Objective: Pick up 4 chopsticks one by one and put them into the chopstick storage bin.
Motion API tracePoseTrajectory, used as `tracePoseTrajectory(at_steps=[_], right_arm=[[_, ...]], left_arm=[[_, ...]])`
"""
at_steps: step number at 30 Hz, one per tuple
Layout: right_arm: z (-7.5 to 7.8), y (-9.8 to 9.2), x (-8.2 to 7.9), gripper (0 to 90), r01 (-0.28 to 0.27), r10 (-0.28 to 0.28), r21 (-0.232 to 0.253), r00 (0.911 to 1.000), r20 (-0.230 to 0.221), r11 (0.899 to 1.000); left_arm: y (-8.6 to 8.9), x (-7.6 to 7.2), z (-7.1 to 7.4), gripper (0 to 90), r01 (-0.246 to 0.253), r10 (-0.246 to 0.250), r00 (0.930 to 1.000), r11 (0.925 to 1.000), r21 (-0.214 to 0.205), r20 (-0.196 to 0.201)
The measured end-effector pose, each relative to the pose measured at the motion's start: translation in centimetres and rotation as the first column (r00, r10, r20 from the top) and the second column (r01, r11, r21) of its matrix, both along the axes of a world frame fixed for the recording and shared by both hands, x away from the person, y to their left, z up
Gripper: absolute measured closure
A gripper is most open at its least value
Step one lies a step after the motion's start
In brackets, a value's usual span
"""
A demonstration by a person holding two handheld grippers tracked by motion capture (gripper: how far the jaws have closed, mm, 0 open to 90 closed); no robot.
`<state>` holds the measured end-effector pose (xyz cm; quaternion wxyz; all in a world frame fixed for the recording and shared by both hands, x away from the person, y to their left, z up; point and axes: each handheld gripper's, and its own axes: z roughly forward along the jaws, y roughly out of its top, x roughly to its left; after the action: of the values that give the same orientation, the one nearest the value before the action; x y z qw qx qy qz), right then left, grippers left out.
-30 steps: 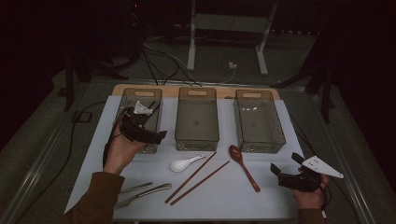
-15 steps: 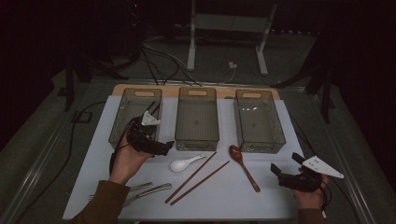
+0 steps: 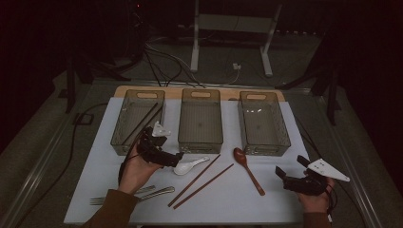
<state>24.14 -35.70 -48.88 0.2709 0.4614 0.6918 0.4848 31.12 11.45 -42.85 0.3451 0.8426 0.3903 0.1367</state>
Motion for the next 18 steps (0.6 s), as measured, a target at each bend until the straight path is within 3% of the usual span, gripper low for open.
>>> tracePoseTrajectory(at_steps=[18], right_arm=[[0.0,0.0,0.0,0.0,-0.001,0.001,0.0,1.0,0.002,1.0]], left_arm=[[-3.0,-1.7,-2.4,5.8,0.047,-0.046,0.9983,0.9984,0.031,-0.037]])
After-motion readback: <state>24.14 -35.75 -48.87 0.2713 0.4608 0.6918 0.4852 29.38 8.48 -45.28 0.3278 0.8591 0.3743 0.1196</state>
